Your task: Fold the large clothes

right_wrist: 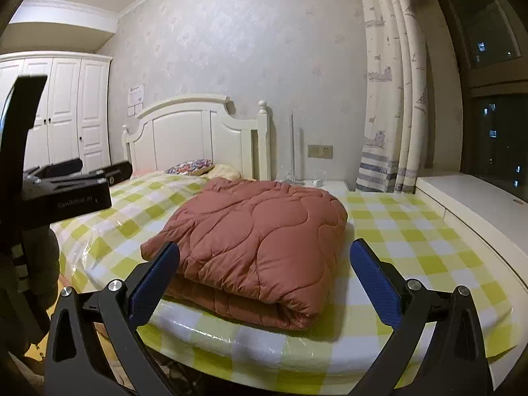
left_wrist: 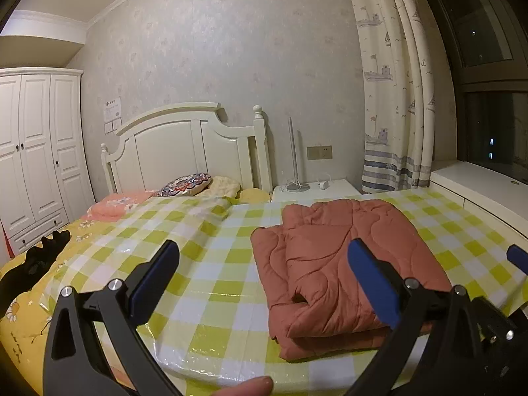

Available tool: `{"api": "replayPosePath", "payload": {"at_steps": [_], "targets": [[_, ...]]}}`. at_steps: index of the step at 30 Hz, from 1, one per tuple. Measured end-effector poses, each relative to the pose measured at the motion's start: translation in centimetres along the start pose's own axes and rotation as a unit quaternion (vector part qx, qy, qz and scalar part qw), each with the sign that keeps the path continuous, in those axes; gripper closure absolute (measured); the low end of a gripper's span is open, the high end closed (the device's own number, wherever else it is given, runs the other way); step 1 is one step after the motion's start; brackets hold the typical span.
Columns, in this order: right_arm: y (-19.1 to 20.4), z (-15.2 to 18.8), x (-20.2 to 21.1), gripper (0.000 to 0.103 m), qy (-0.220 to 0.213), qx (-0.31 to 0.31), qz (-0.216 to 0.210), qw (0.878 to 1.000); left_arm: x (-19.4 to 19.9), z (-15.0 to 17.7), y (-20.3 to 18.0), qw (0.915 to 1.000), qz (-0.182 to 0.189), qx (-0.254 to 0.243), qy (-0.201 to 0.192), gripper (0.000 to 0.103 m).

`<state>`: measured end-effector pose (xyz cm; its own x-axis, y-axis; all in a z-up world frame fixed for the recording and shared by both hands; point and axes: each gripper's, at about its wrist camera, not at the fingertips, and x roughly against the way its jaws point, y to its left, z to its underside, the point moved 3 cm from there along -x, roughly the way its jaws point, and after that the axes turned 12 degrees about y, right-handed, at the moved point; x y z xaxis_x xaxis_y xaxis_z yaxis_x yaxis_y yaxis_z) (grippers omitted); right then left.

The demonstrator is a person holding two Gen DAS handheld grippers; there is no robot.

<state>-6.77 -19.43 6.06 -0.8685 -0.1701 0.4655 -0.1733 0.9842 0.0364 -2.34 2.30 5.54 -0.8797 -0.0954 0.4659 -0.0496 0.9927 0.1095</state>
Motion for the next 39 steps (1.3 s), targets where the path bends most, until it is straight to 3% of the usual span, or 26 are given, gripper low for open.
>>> {"api": "replayPosePath", "payload": {"at_steps": [7,39], "targets": [[0.5,-0.4,1.1,0.004,-0.029,0.005,0.002,1.000,-0.2,0.3,0.2,1.0000,-0.001,0.002,0.005,0.002],[1.9,-0.5,1.4,0.004,-0.031,0.032,0.019,0.999,-0.9,1.9,0.4,0.9996,-0.003,0.014,0.025,0.002]]}}
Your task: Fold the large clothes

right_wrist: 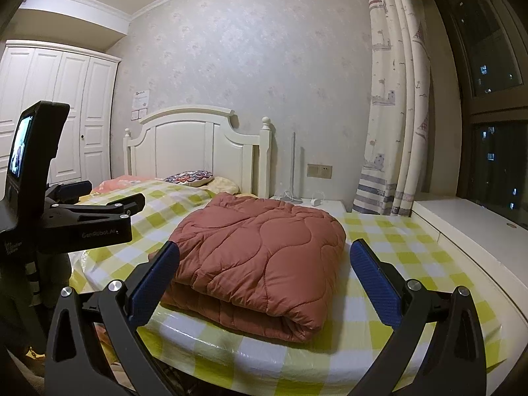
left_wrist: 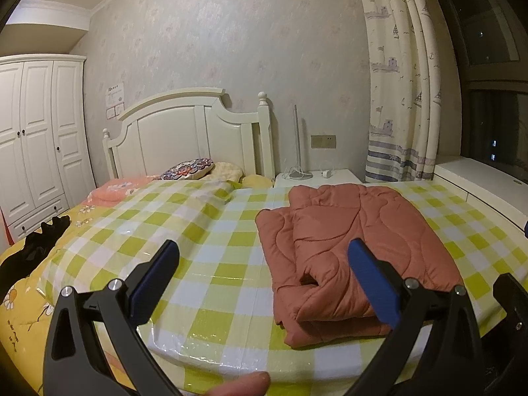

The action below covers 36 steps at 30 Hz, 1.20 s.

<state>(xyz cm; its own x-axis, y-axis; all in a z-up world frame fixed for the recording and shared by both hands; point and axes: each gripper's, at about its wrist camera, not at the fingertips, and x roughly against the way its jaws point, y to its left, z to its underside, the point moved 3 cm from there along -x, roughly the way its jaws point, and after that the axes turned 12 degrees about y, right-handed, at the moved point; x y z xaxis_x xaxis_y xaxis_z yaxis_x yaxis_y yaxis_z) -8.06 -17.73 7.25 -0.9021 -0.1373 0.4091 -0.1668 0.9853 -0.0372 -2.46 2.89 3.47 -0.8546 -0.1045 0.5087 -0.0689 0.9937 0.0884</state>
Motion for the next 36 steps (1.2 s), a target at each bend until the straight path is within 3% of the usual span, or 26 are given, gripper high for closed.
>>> {"api": "replayPosePath", "payload": {"at_steps": [36], "targets": [[0.58,0.34,-0.57,0.004,0.009,-0.001,-0.002,1.000,-0.19,0.30,0.01,1.0000,-0.002,0.002,0.006,0.002]]}}
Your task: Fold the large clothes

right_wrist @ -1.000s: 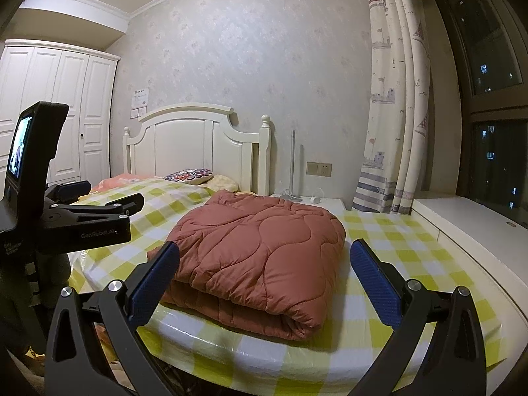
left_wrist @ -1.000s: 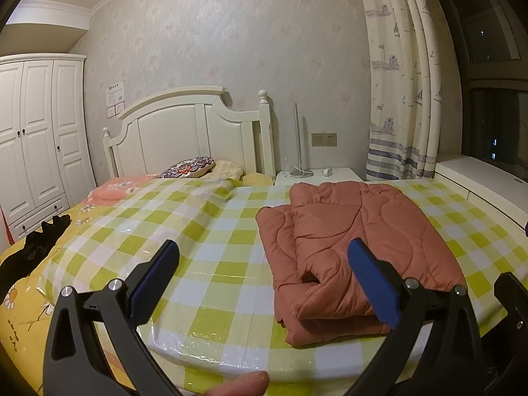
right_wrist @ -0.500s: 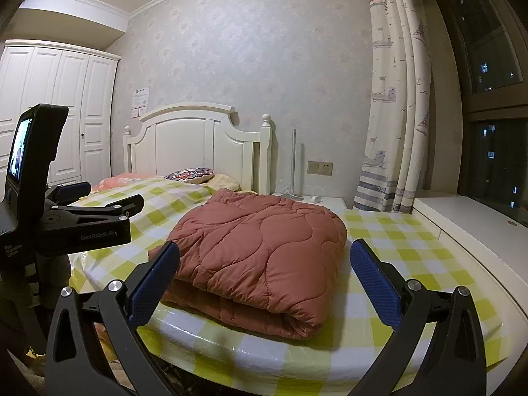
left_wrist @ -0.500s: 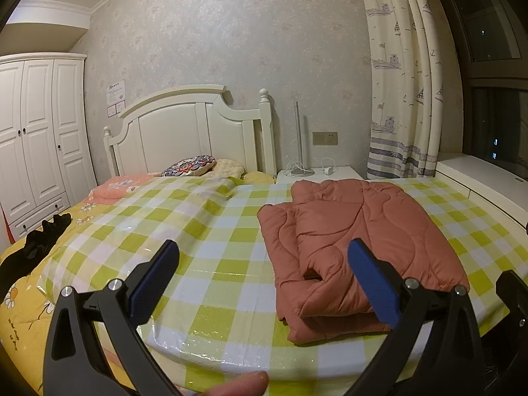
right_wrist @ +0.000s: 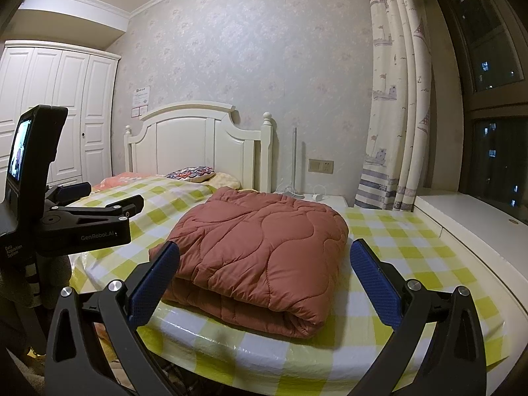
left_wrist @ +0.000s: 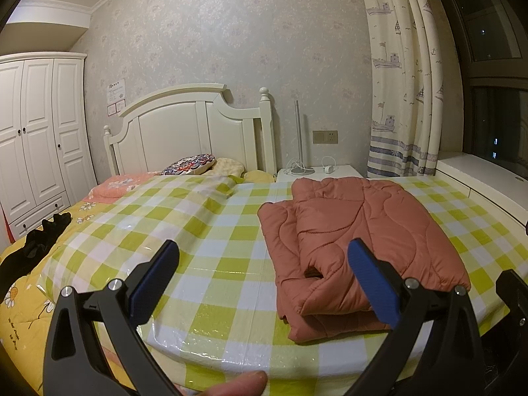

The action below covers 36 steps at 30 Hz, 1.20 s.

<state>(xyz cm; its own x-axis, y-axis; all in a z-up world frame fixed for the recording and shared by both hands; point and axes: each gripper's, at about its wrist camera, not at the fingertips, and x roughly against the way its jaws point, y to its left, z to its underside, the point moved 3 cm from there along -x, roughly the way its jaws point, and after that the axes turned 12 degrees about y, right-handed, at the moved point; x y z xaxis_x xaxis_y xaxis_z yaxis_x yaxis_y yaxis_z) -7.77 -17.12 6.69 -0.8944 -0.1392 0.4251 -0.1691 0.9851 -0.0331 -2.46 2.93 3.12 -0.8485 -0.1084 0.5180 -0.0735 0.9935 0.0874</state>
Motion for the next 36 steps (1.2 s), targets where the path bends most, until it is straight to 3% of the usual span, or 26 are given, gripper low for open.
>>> {"api": "replayPosePath", "payload": {"at_steps": [20,28,32,36], "targets": [[0.2,0.2,-0.3,0.004,0.002,-0.001,-0.001,1.000,0.0,0.6,0.2,1.0000,-0.003,-0.003,-0.008,0.002],[0.2,0.2,-0.4,0.004,0.003,-0.002,-0.002,1.000,0.9,0.9,0.2,0.9986,-0.024,-0.006,-0.046,0.002],[0.3,0.4,-0.5,0.004,0.004,-0.004,-0.003,1.000,0.0,0.7,0.0,0.9999,0.002,-0.013,-0.005,0.002],[0.4,0.5,-0.7,0.004,0.005,-0.003,-0.004,1.000,-0.4,0.9,0.3,1.0000,-0.001,-0.006,0.003,0.002]]}}
